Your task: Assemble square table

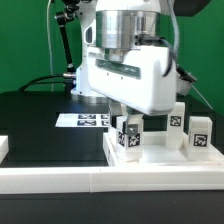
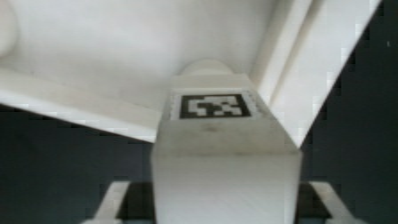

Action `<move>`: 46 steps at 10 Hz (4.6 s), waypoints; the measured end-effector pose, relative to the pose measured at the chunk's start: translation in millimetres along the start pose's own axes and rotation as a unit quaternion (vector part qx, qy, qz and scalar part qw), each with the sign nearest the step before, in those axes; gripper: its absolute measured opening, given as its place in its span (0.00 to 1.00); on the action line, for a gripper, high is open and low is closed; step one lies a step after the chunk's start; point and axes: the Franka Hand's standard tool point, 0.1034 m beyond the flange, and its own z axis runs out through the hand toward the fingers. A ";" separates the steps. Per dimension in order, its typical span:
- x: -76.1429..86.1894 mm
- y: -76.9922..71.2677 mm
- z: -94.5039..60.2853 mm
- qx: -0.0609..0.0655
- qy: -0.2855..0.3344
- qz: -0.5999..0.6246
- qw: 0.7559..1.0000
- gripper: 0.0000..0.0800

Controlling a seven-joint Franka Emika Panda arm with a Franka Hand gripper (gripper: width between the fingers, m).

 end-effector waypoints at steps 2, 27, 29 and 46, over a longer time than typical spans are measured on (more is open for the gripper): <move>0.4 2.1 0.3 0.000 -0.002 0.087 0.996 0.36; -12.4 -1.1 0.0 -0.004 0.006 -0.580 0.814 0.81; -7.0 -1.4 -1.1 -0.007 0.009 -0.639 0.769 0.64; -5.4 0.1 3.5 0.011 0.018 -0.158 0.987 0.36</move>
Offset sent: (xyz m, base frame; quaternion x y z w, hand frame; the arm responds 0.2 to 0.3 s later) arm 0.0037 -0.0074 -0.0051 -0.0002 0.0226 0.0773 0.9968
